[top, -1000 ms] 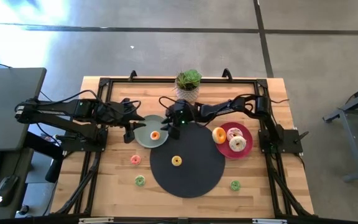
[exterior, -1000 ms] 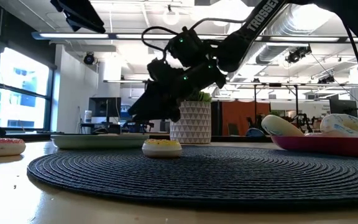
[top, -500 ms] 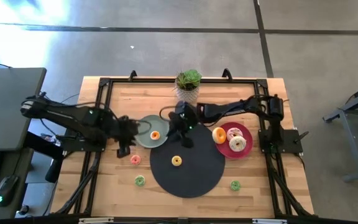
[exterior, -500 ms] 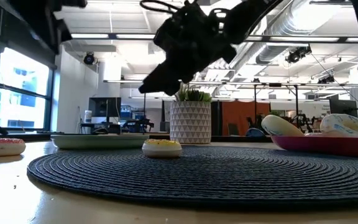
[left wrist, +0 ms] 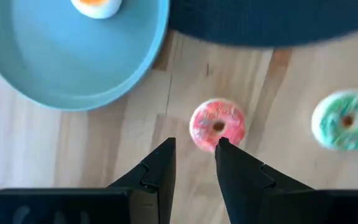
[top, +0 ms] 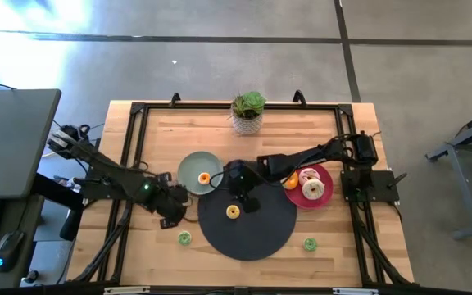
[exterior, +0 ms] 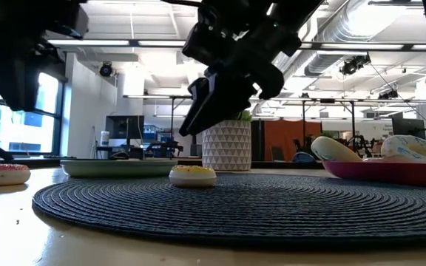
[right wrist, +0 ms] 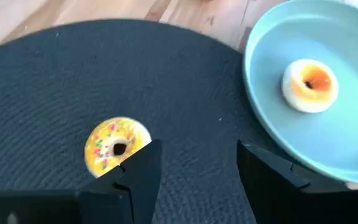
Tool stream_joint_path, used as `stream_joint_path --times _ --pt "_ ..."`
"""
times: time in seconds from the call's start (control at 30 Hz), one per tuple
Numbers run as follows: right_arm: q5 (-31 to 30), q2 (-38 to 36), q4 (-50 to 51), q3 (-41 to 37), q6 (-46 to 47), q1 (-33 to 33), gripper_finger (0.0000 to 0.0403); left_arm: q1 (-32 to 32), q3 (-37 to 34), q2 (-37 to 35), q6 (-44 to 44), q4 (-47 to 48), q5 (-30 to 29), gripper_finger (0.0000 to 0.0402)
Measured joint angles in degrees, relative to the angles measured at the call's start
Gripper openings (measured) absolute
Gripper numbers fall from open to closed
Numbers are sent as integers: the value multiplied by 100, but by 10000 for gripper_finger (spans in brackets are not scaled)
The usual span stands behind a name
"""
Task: Pick & Place donuts
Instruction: Put the small pink donut on the blue plate
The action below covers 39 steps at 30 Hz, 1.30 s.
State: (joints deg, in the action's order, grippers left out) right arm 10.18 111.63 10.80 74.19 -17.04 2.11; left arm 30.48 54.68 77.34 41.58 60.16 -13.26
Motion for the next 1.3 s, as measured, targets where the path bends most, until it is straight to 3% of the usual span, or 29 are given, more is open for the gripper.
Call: stream_joint_path --times 0.1,0.23,0.4,0.57,0.83,1.07,1.3 --pt "-14 0 54 0 0 46 199 205 0 -7 51 590 -137 106" --pt "-21 0 101 0 0 57 200 490 -2 -387 828 1441 -409 106" --pt "160 0 100 0 0 40 200 950 -2 -1015 1513 1246 -958 106" --pt "843 155 29 0 2 126 200 1294 -476 -1337 1768 319 -1460 106" --pt "554 377 -263 0 1 389 200 1303 -1767 -1358 1760 -2267 -1276 113" --pt "376 376 -471 0 43 411 200 1303 -2044 -1324 2058 -2633 -1305 185" --pt "320 376 -510 0 67 409 200 1303 -2222 -712 2042 -2781 -1295 261"
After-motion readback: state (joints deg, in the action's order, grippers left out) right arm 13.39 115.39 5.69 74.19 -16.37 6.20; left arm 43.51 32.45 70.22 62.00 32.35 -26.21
